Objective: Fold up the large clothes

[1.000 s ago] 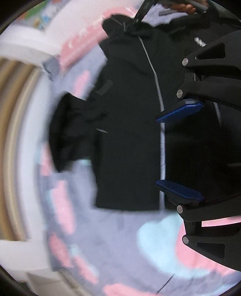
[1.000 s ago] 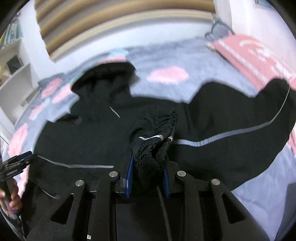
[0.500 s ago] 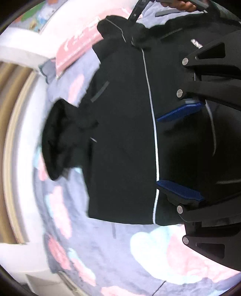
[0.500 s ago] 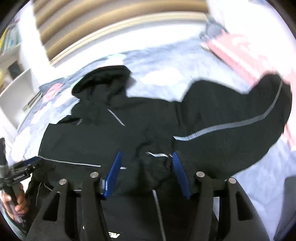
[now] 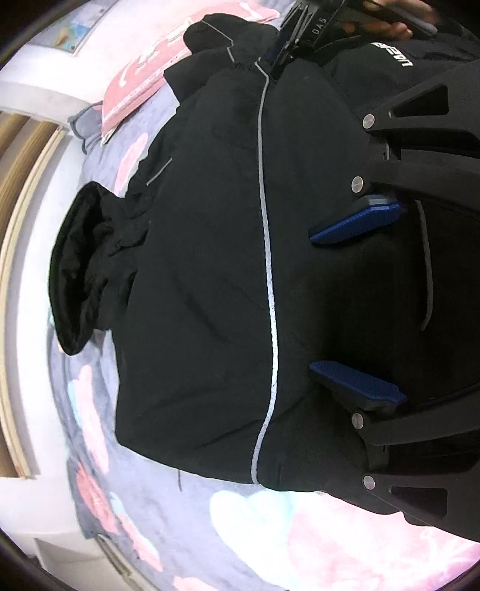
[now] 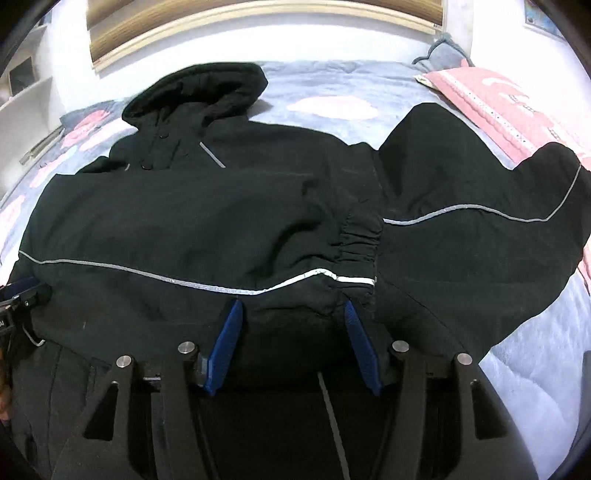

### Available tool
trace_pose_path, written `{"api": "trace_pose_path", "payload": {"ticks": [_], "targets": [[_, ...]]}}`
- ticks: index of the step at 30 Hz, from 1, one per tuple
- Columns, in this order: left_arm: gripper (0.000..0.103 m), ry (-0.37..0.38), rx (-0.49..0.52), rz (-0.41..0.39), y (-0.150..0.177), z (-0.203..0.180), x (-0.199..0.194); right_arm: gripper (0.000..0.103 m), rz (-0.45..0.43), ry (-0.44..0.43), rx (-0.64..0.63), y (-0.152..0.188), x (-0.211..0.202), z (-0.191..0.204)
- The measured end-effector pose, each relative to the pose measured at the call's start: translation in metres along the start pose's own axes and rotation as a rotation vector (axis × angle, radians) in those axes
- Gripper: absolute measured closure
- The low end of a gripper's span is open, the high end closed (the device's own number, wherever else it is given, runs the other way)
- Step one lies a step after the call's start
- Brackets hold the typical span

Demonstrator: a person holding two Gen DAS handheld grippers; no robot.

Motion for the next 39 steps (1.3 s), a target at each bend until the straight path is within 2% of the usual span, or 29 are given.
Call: {"api": "trace_pose_path", "payload": {"ticks": [4,7,10,13,15,19,26,29,31,34,39], "targets": [[0.034,-0.008,0.008,-0.007,-0.001,-0.002,0.0,0.039,-0.019,-0.005,0.011,0.003,-0.003,-0.002],[0.034,-0.05,0.015,0.024,-0.005,-0.006,0.0,0.023,-0.004,-0.047,0.007,-0.001,0.002,0.001],[0.034,-0.069,-0.004,0.099,-0.013,-0.018,-0.008,0.008,0.076,-0.071,-0.04,-0.005,0.004,0.007],[0.034,-0.019,-0.007,0.138,-0.027,-0.044,-0.026,0.008,0.171,-0.079,-0.02,-0.008,-0.006,0.0],[0.034,-0.003,0.02,0.155,-0.037,-0.068,-0.035,0.008,0.181,-0.081,0.026,-0.011,-0.023,-0.019],[0.034,0.076,0.068,0.199,-0.058,-0.124,-0.039,0.007,0.156,0.018,0.12,-0.026,-0.064,-0.092],[0.034,0.165,0.186,0.24,-0.073,-0.23,-0.015,0.005,0.112,0.218,0.281,-0.036,-0.107,-0.271],[0.034,0.201,0.231,0.258,-0.068,-0.273,-0.004,0.01,0.084,0.217,0.374,-0.039,-0.108,-0.339],[0.034,0.216,0.258,0.276,-0.06,-0.303,0.006,0.014,0.055,0.173,0.461,-0.041,-0.102,-0.384],[0.034,0.219,0.278,0.288,-0.053,-0.335,0.014,0.02,0.039,0.139,0.522,-0.048,-0.083,-0.43],[0.034,0.213,0.29,0.301,-0.048,-0.359,0.024,0.022,0.07,0.134,0.495,-0.064,-0.043,-0.46]]}}
Point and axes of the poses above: each gripper's, at about its wrist camera, not at the fingertips, and x roughly the way its jaws point, z to its left, y to its underside, the point moved 4 cm from there along x, roughly the way its jaws point, and after that the axes turned 8 degrees about -x, right-handed, at the moved point
